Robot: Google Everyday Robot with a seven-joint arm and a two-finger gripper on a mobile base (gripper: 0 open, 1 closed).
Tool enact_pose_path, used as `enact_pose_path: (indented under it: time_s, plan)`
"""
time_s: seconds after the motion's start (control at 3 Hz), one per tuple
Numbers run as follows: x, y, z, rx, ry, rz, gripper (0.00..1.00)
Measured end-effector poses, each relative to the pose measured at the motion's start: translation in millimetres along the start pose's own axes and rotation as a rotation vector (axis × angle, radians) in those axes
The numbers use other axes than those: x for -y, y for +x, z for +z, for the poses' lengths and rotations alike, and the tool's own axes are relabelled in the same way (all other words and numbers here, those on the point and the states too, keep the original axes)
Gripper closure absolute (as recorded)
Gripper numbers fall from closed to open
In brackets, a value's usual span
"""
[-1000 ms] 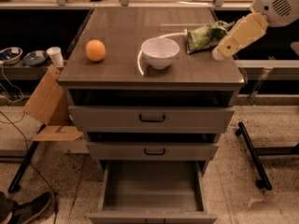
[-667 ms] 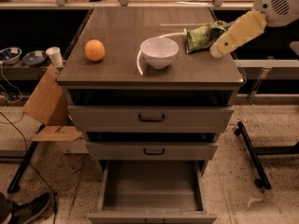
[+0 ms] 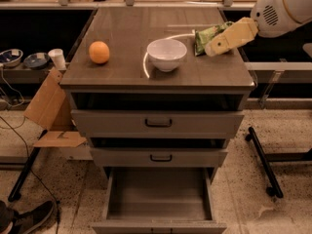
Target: Place green jalapeno chip bag into bottom drawer
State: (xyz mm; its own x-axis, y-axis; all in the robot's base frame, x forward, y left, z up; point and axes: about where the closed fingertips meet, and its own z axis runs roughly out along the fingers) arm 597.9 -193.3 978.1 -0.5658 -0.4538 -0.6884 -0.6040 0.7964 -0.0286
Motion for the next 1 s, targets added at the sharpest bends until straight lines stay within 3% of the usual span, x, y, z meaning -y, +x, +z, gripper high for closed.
enact_pose_path:
  time_s: [0.33, 0.67, 1.0]
  plan:
    - [20.9, -5.1, 26.8, 0.074, -0.005, 0.237, 0.00]
    - [20.6, -8.3, 26.9, 0.083, -0.005, 0.286, 0.00]
    - [20.3, -8.2, 27.0, 0.082, -0.006, 0.284, 0.00]
